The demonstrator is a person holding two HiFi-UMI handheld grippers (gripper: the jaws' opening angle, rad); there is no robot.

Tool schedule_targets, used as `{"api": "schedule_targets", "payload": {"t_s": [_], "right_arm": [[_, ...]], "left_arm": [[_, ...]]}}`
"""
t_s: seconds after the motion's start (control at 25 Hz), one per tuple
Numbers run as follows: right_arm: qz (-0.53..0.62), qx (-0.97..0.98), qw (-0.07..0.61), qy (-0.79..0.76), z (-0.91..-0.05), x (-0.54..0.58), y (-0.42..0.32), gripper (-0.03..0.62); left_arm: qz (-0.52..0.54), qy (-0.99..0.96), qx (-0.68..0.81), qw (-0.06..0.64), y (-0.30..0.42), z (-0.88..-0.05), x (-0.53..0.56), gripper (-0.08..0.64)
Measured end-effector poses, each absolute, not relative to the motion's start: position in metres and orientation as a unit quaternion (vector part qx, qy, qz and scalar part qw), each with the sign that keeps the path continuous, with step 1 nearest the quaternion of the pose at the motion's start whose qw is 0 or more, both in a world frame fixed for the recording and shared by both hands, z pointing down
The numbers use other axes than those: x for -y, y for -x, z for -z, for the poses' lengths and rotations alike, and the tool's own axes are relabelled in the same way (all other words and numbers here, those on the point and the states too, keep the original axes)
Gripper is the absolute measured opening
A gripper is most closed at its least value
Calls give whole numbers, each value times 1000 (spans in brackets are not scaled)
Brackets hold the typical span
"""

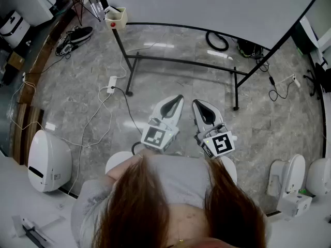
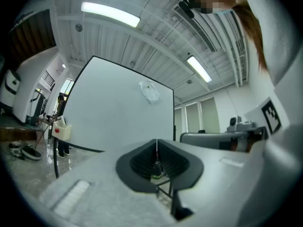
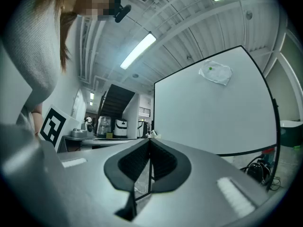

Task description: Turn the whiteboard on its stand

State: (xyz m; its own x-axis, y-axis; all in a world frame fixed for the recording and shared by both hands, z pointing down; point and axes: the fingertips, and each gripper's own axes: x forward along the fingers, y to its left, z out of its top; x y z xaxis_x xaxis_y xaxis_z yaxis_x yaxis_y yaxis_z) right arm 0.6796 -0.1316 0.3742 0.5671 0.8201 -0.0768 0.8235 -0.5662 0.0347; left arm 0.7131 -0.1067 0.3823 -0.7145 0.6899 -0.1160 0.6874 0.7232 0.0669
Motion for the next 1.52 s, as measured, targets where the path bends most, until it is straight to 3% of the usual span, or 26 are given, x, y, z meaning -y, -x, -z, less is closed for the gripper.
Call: {"api": "schedule_targets", "payload": {"t_s": [0.64, 0.84, 0.96, 1.08, 1.52], "right_arm": [[54, -469, 31, -881, -365, 133, -666, -4], [80, -447, 18, -891, -360, 133, -660, 86], [55, -440, 27, -896, -369, 135, -655, 73], [57, -434, 13, -899, -379, 134, -647, -6], [46, -458, 4, -888, -398, 67, -623, -6]], "left_arm": [[-12, -374, -926, 57, -702, -385, 109, 0], [-3, -369, -928, 58, -684, -382, 109, 0], [-4, -376, -925, 61, -673, -386, 111, 0], [-17, -388, -920, 54, -670, -395, 110, 0], [-13, -400, -915, 55, -670, -411, 35, -1]]}}
